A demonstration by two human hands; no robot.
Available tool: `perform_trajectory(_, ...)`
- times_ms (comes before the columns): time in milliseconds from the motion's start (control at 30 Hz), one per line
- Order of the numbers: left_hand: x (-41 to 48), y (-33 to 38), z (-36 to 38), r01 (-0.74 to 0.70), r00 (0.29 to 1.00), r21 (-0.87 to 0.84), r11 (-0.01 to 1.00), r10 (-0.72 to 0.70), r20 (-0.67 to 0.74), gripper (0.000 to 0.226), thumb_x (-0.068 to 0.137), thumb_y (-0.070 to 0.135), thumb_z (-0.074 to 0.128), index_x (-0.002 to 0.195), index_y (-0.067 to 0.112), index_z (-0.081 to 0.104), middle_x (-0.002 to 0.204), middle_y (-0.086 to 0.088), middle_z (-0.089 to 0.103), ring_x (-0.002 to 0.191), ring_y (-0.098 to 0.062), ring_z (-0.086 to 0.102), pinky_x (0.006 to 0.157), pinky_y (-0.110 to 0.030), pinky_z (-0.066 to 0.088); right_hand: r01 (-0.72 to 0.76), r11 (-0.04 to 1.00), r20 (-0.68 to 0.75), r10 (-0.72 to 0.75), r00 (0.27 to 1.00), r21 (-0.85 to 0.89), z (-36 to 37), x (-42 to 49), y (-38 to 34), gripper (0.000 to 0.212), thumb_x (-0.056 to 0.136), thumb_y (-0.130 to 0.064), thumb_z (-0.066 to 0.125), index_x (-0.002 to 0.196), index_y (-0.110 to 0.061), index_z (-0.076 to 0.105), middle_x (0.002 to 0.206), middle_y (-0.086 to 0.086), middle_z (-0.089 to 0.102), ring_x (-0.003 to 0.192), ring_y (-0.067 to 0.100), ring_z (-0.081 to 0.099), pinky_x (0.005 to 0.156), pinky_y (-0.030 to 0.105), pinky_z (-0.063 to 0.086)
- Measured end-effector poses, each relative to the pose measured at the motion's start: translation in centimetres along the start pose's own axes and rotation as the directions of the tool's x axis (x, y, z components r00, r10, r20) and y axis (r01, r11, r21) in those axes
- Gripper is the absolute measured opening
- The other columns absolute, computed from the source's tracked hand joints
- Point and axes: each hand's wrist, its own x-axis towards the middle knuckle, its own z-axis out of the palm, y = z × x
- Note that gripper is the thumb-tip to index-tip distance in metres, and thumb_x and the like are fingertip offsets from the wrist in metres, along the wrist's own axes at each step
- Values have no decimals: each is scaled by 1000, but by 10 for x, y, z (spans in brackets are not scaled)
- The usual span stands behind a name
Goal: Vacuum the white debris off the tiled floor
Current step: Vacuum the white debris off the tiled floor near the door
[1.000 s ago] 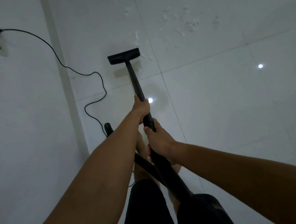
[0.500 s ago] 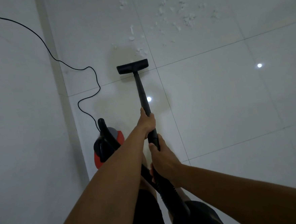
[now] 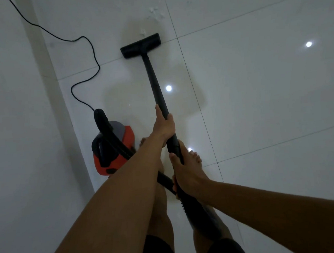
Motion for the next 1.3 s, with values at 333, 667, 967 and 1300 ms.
perform_trajectory(333, 19, -22, 16, -28, 998, 56, 998, 31, -47, 68, 108, 32, 32, 157, 41, -14, 139, -9, 51, 82, -19, 57, 95, -49, 53, 20, 999, 3, -20, 1000, -28, -8, 13, 19, 51, 112, -24, 30, 161, -22, 16, 66, -1, 51, 55, 23, 60, 97, 23, 20)
perform_trajectory(667, 19, -15, 19, -30, 998, 44, 999, 33, -56, 66, 108, 32, 31, 157, 39, -12, 147, -8, 45, 99, -27, 60, 99, -48, 51, 19, 996, 18, -21, 1000, 90, -7, 27, 32, 49, 110, -33, 38, 156, -32, 23, 73, 0, 53, 32, 2, 49, 37, 17, 48)
perform_trajectory(967, 34, -35, 28, -80, 992, 59, 995, 85, -92, 65, 109, 33, 30, 158, 34, -12, 146, -12, 47, 97, -22, 56, 91, -36, 48, 19, 999, -1, -19, 1000, 35, 9, 53, 69, 60, 108, -46, 35, 160, -42, 7, 97, 6, 60, 52, 11, 58, 44, 19, 49)
perform_trajectory(1300, 45, -55, 32, -98, 992, 54, 994, 102, -75, 66, 109, 33, 31, 158, 37, -13, 146, -10, 45, 97, -21, 54, 95, -37, 47, 49, 998, 66, -51, 997, 29, 14, 53, 94, 60, 108, -42, 37, 155, -54, 1, 106, 13, 64, 49, 11, 60, 49, 26, 56)
